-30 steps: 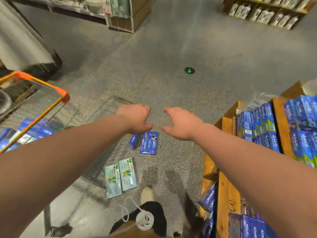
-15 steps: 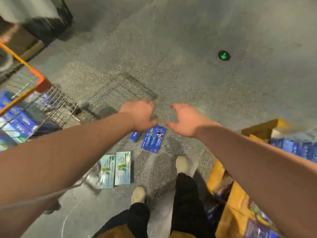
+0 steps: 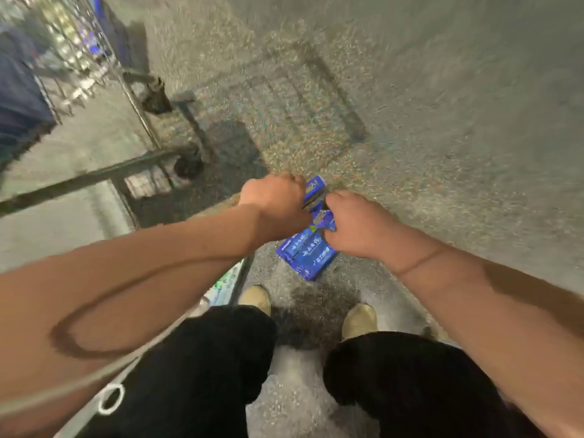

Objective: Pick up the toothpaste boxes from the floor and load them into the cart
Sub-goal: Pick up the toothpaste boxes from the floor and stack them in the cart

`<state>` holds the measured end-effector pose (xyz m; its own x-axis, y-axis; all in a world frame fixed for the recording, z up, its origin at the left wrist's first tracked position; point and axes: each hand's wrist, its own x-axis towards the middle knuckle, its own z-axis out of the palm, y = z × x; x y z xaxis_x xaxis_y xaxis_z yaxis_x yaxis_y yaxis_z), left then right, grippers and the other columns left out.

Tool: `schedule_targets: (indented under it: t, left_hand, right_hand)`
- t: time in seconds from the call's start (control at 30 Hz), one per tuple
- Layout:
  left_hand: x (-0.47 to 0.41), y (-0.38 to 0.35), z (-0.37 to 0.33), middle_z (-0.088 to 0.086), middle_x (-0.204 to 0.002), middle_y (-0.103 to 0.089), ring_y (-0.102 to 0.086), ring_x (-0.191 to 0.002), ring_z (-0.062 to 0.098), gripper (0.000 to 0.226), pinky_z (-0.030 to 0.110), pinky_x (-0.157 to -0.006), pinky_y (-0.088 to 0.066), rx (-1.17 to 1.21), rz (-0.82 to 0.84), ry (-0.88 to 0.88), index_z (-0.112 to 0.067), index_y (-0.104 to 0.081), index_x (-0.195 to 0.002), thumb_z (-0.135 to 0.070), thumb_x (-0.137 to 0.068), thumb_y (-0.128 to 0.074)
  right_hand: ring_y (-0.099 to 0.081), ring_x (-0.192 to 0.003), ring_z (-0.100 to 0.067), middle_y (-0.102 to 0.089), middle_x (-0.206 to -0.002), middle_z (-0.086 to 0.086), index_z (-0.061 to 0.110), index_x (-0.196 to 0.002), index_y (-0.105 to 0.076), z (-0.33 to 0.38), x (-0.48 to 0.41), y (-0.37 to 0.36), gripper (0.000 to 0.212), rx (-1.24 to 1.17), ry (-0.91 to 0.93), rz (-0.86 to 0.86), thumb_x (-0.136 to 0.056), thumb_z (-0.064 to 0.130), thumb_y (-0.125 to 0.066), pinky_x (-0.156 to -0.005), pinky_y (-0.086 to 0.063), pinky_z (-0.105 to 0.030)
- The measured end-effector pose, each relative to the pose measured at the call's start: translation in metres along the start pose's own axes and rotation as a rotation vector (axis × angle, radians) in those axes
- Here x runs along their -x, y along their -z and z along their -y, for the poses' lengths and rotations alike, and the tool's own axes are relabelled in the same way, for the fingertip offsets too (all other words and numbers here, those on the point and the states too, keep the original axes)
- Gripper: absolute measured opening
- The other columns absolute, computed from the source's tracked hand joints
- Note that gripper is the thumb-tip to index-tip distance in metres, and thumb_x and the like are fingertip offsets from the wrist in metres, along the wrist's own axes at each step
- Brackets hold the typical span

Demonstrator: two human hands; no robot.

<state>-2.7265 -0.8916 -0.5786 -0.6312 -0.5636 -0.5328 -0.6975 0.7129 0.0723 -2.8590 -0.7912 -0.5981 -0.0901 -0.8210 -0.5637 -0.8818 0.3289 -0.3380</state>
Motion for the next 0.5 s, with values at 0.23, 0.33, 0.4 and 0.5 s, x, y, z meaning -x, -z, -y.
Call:
schedule_targets:
  t: [0.23,0.33,0.4,0.5]
  left_hand:
    - [-0.105,-0.132,0.038,0.007,-0.132,-0.055,-0.055,-0.122,0.031,0.060,0.042,-0.087,-0.046,0.033,-0.023,0.121,-0.014,-0.046,-0.134,-0.053,-0.091,-0.057]
    - [-0.141,-0.170,0.052,0.006,-0.126,-0.057,-0.058,-0.117,0.030,0.068,0.039,-0.078,-0.043,0.000,-0.038,0.124,-0.016,-0.047,-0.129,-0.065,-0.084,-0.059]
    - [-0.159,-0.190,0.056,0.005,-0.123,-0.058,-0.059,-0.115,0.030,0.074,0.038,-0.075,-0.041,-0.011,-0.049,0.113,-0.016,-0.048,-0.127,-0.071,-0.079,-0.060]
    - [-0.177,-0.209,0.054,0.002,-0.120,-0.058,-0.062,-0.111,0.029,0.076,0.038,-0.075,-0.045,-0.012,-0.021,0.108,-0.018,-0.047,-0.126,-0.073,-0.076,-0.061]
  right_hand:
    - [-0.053,-0.119,-0.031,-0.053,-0.120,-0.008,0.017,-0.111,-0.052,-0.048,-0.126,-0.116,0.036,0.178,0.051,0.141,-0.083,0.035,-0.065,-0.097,-0.045,-0.041]
    - [-0.050,-0.124,-0.030,-0.054,-0.123,-0.007,0.015,-0.118,-0.054,-0.063,-0.168,-0.150,0.041,0.253,0.068,0.142,-0.081,0.031,-0.065,-0.101,-0.042,-0.041]
    - [-0.048,-0.128,-0.029,-0.054,-0.126,-0.006,0.014,-0.124,-0.054,-0.072,-0.190,-0.168,0.045,0.286,0.070,0.153,-0.082,0.028,-0.064,-0.104,-0.041,-0.043]
    - [-0.044,-0.131,-0.028,-0.052,-0.130,-0.006,0.015,-0.131,-0.052,-0.088,-0.214,-0.192,0.048,0.295,0.052,0.131,-0.086,0.027,-0.064,-0.107,-0.039,-0.047]
